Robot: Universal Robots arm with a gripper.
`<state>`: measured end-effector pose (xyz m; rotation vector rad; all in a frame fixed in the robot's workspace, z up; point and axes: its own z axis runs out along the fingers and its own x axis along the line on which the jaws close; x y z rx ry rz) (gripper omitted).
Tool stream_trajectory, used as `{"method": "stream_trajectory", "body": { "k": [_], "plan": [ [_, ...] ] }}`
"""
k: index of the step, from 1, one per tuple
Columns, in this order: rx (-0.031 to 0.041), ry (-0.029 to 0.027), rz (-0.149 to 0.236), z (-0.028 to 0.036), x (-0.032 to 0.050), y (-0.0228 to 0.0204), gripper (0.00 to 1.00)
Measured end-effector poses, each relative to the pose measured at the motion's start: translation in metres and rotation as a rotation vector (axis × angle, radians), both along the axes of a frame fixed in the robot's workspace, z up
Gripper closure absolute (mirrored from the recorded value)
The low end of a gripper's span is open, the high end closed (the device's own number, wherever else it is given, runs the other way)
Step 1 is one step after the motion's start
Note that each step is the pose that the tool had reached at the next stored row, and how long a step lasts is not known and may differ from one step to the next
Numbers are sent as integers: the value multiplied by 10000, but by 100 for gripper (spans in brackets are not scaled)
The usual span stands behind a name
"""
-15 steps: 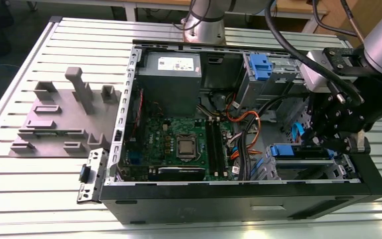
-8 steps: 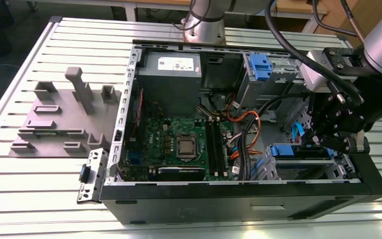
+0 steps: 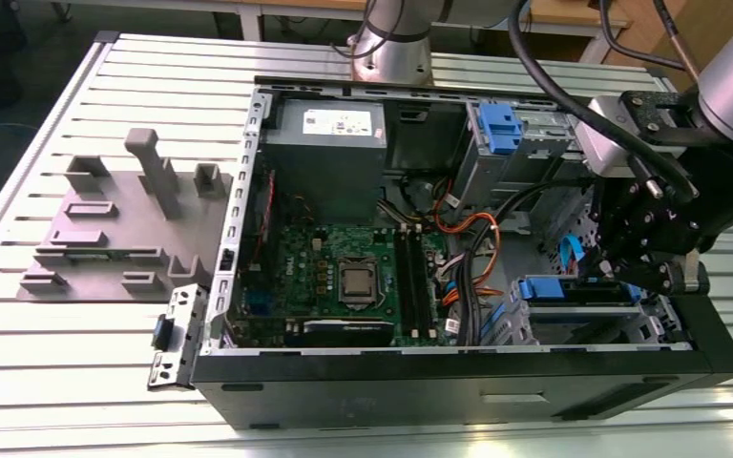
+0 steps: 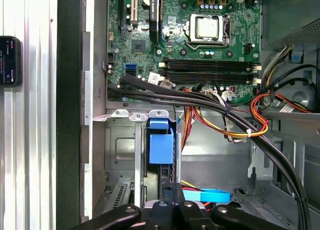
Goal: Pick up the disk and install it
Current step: 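Insert the second disk wire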
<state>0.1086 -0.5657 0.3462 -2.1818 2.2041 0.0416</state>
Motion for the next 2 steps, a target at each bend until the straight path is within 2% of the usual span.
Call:
{"method": "stream_trajectory", "body": {
  "k": [2],
  "plan": [
    [0,0,0,0,0,0,89]
  ]
}}
